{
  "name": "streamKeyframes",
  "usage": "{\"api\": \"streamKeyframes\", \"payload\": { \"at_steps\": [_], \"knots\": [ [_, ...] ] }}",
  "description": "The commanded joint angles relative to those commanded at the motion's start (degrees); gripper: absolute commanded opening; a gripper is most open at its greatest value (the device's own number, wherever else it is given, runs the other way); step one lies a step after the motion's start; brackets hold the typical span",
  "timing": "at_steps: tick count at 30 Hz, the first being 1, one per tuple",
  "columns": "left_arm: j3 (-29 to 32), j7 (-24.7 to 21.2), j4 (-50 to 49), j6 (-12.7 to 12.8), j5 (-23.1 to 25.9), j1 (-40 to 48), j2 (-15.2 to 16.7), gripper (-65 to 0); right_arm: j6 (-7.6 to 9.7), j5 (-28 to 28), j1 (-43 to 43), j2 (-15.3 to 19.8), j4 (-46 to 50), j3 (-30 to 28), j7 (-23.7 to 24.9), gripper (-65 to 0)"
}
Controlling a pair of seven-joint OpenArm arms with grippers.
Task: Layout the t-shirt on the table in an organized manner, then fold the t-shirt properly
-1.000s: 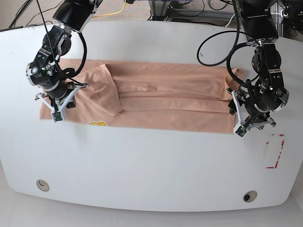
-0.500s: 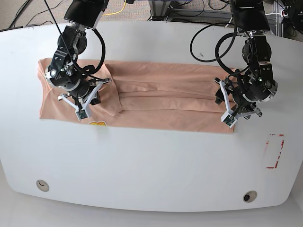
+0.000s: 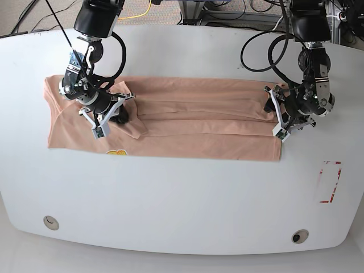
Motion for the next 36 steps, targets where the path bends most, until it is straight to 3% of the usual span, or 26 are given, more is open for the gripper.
{"api": "streamKeyframes", "payload": {
  "at_steps": [3,7,17,23,30,36],
  "knots": [
    [-0.09,1.23,2.9,0.0,-0.09,0.09,0.0,-33.2,0.0,0.0,-0.18,-0.18,3.96,0.0,-0.53,-61.2],
    [-0.26,3.96,7.3,0.0,-0.26,0.0,0.09,-33.2,0.0,0.0,0.09,-0.26,9.76,0.0,-5.36,-61.2],
    [-0.35,4.57,14.24,0.0,-1.93,0.26,0.53,-32.6,0.0,0.0,0.0,-0.26,20.04,-0.09,-11.08,-61.2],
    [-2.73,7.74,13.98,0.0,-3.69,0.35,0.53,-32.6,0.0,0.0,-0.26,0.09,20.4,-0.09,-11.34,-61.2],
    [-7.65,7.47,6.95,0.0,-3.69,0.53,1.58,-32.6,0.0,0.0,-1.32,0.0,20.31,-0.09,-11.25,-61.2],
    [-7.82,7.38,2.81,0.0,-3.87,0.53,1.67,-32.6,0.0,0.0,-1.41,-0.18,20.31,-0.09,-11.25,-61.2]
  ]
}}
